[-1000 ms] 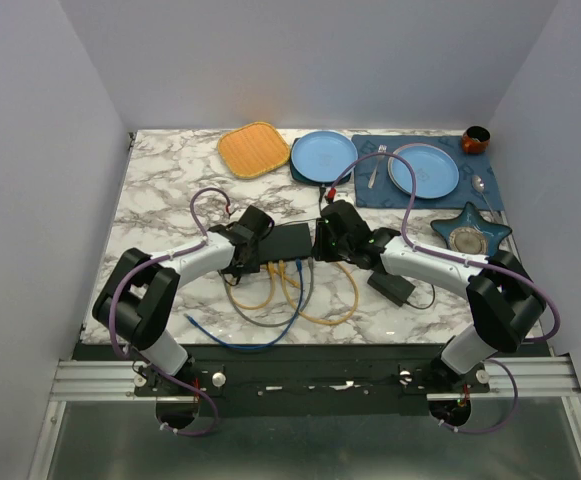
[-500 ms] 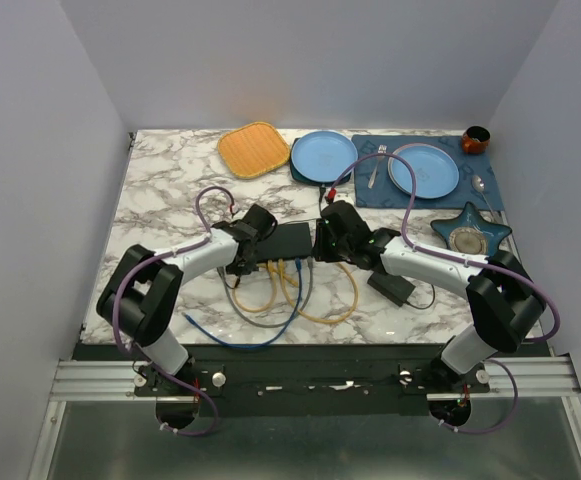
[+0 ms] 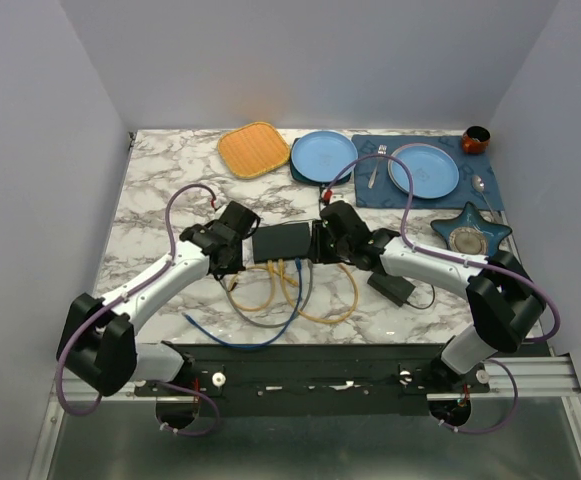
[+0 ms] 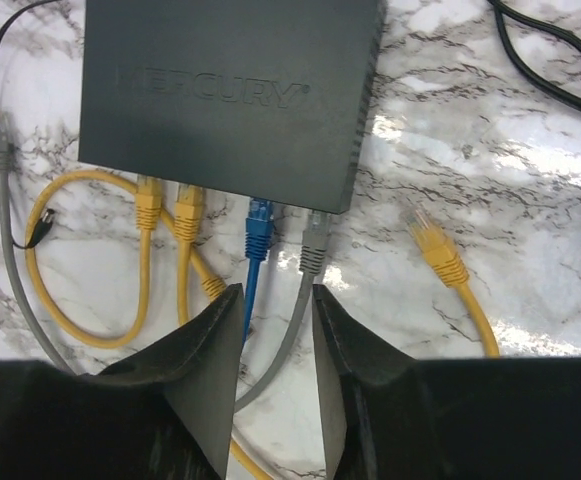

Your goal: Pull the plug from the switch port

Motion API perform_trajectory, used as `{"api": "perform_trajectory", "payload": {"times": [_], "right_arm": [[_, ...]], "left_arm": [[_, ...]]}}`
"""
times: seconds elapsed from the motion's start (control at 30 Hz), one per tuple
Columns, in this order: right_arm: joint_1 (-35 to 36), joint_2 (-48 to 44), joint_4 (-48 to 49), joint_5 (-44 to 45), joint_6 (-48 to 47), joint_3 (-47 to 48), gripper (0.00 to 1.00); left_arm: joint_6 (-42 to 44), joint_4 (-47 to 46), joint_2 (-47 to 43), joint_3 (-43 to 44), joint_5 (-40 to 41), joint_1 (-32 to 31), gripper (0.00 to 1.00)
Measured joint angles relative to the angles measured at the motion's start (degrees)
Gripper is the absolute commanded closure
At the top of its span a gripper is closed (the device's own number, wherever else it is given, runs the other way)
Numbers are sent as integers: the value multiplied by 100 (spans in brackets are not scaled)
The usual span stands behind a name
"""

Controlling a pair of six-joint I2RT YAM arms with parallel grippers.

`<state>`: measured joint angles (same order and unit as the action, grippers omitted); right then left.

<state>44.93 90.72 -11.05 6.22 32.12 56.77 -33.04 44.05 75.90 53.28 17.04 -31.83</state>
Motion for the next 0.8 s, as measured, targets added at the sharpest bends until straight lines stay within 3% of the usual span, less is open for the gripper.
{"api": "perform_trajectory", "payload": {"times": [0.1, 0.27, 0.4, 0.53, 0.8], "right_arm": [[107, 13, 101, -203, -138, 28, 50], [516, 282, 149, -350, -238, 321, 50], [675, 566, 162, -323, -214, 439, 55], [560, 632, 79, -90, -59, 428, 56], [-42, 273, 378, -173, 299, -262, 53]], "left_arm": [[-22, 81, -177, -17, -107, 0, 99], [-133, 7, -125, -92, -299, 0, 94], [-245, -188, -72, -291, -448, 0, 73], [-378, -424, 9, -306, -573, 0, 62], [-584, -1292, 654, 407, -1045, 0, 55]]}}
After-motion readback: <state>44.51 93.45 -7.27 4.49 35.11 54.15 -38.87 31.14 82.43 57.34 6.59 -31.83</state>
